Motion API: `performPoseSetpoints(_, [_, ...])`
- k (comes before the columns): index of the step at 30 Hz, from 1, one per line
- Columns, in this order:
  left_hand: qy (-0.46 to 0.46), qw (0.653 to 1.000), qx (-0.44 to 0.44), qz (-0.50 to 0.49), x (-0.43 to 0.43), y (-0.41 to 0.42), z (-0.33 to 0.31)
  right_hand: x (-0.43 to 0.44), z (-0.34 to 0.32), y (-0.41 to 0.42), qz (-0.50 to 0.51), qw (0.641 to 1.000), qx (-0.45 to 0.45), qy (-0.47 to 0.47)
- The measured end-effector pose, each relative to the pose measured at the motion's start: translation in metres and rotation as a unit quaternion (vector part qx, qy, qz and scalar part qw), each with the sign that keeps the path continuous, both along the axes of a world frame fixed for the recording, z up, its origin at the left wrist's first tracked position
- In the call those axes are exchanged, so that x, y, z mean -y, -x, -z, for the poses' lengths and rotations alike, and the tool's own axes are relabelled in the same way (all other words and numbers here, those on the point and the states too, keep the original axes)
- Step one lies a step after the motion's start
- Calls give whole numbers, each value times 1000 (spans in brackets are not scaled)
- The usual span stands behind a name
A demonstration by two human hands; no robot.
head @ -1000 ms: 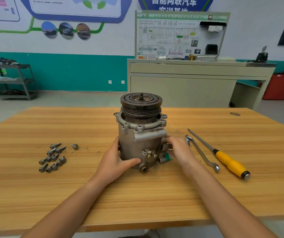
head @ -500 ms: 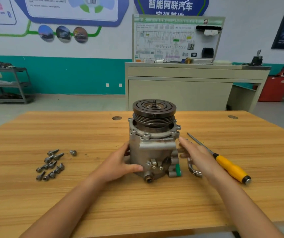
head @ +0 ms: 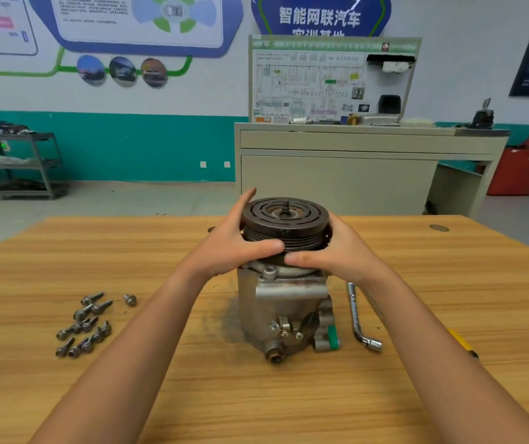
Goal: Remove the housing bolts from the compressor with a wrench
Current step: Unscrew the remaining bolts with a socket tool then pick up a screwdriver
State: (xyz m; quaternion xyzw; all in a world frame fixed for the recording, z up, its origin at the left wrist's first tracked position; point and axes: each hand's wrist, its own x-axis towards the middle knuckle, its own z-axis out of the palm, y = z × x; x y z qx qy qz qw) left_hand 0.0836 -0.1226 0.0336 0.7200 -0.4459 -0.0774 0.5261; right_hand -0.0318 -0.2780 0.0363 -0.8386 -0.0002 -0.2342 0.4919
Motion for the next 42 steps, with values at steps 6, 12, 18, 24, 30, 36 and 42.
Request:
performPoseSetpoints(6, [82, 996, -43, -6, 4, 1, 3, -1, -7, -3, 11, 1000, 22, -14])
performPoseSetpoints(12, [116, 991, -62, 9, 3, -4, -20, -3, -32, -5, 14, 999, 36, -6])
performPoseSetpoints(18, [124, 988, -94, 19, 5, -10, -40, -5, -51, -11, 15, 999, 31, -39])
performPoseSetpoints(24, [129, 985, -107, 35, 9, -13, -42, -6, -53, -10, 43, 998, 29, -41])
performPoseSetpoints(30, [123, 985, -115, 49, 17, -16, -44, -3, -54, -8, 59, 997, 27, -49])
performPoseSetpoints(36, [109, 980, -159, 54, 25, -21, -46, -1, -61, -15, 48, 994, -4, -99])
performPoseSetpoints(42, [103, 975, -184, 67, 31, -28, -48, 3, -67, -22, 54, 991, -41, -120])
